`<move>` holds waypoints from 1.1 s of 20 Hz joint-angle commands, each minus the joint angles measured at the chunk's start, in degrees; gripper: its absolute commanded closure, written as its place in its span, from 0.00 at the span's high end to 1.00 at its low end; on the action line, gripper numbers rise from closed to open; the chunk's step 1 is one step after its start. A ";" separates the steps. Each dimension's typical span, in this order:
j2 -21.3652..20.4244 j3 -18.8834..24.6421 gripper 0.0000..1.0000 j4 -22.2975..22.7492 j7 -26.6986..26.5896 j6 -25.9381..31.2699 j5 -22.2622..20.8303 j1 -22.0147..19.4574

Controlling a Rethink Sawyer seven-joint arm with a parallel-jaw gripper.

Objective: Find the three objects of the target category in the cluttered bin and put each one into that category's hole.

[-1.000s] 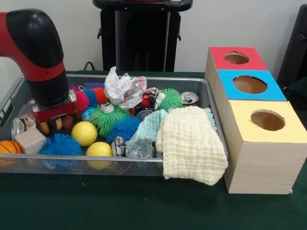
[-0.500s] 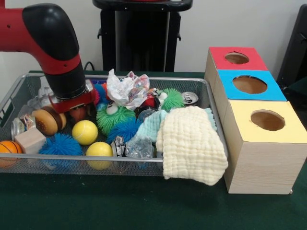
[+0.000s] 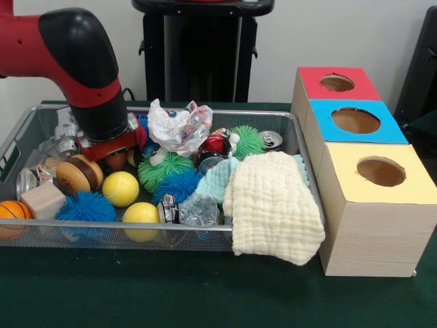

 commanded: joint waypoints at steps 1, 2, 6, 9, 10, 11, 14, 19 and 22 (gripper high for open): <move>5.28 2.89 1.00 9.31 1.60 -1.49 0.11 -0.45; 5.54 3.34 1.00 9.87 1.71 -2.40 0.33 -0.97; 6.19 5.07 1.00 11.82 2.81 -5.61 1.59 -2.20; 6.19 6.29 1.00 13.56 3.26 -7.79 2.25 -3.14; 6.12 6.69 1.00 14.10 3.29 -8.34 2.39 -3.45; 6.05 7.14 1.00 14.74 3.23 -8.91 2.46 -3.84; 5.81 8.18 1.00 16.26 3.28 -10.15 2.78 -4.66; 6.62 9.45 1.00 16.96 3.81 -12.23 2.95 -5.26; 7.24 10.25 1.00 17.54 3.74 -13.35 3.07 -5.84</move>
